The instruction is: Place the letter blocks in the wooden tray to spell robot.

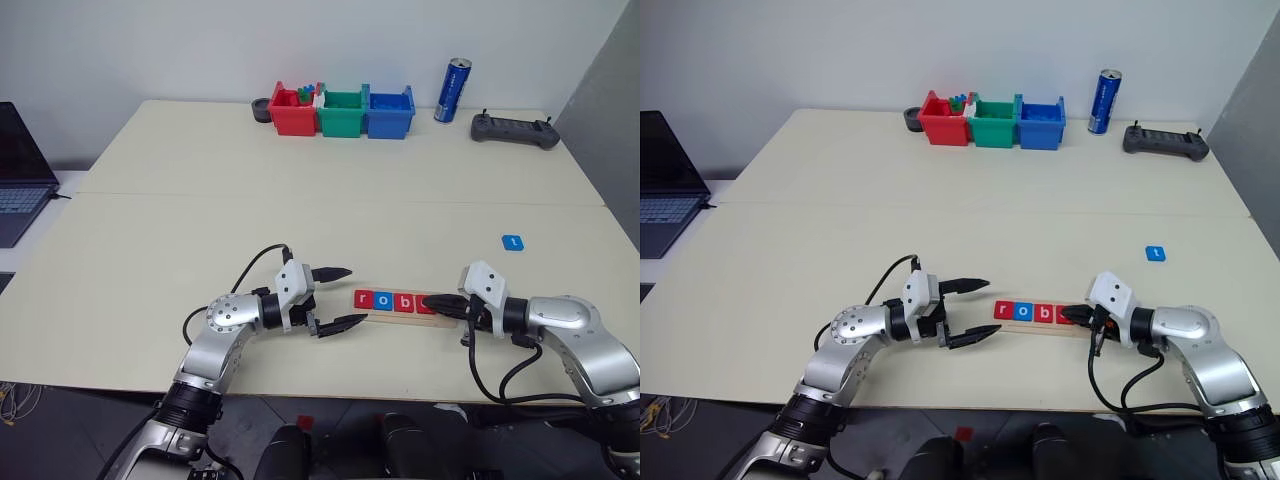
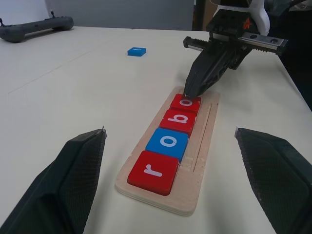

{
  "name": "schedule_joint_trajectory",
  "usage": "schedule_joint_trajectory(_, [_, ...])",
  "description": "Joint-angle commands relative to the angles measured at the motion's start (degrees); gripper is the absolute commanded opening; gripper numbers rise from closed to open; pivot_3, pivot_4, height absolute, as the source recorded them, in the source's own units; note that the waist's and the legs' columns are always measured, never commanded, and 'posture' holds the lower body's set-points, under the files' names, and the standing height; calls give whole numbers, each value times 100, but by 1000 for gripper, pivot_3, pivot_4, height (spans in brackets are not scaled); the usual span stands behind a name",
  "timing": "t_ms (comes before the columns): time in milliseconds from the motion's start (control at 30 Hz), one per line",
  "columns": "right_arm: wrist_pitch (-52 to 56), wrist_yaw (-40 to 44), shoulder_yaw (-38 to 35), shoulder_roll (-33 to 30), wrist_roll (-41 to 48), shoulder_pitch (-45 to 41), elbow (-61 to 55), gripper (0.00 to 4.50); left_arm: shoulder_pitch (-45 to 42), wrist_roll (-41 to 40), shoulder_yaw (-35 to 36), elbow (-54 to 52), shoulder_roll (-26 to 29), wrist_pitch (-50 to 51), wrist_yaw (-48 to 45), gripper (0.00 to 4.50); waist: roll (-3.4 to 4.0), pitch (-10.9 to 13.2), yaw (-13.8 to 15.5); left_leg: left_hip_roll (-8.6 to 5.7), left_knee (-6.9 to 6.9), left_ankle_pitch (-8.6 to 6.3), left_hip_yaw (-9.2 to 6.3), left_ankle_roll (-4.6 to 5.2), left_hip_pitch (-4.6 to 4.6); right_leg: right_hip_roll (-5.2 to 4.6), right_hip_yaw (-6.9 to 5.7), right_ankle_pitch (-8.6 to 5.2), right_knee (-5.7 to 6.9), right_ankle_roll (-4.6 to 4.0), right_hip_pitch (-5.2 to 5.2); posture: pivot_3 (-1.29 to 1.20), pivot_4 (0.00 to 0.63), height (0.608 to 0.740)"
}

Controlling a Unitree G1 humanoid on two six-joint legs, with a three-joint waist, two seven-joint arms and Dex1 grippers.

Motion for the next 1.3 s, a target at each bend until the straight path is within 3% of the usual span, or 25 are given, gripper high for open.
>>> schedule_joint_trajectory(33, [-18, 83, -190, -172, 40, -50, -51, 50, 36, -70, 78, -201, 40, -27, -9, 4500, 0, 0, 0, 0, 0, 0, 0, 0, 0, 0, 0, 0, 0, 0, 0, 0, 150, 740])
schedule_joint_trajectory(300, [-152, 132, -291, -377, -2, 147, 85, 50, 36, -71, 53, -191, 26, -35, -36, 4500, 0, 0, 0, 0, 0, 0, 1, 0, 0, 0, 0, 0, 0, 0, 0, 0, 150, 740])
schedule_joint_trajectory(1300, [-182, 146, -67, -134, -152, -207, 177, 50, 18, -49, 67, -173, 52, -35, -5, 4500, 0, 0, -3, 0, 0, 0, 0, 0, 0, 0, 0, 0, 0, 0, 0, 0, 150, 740])
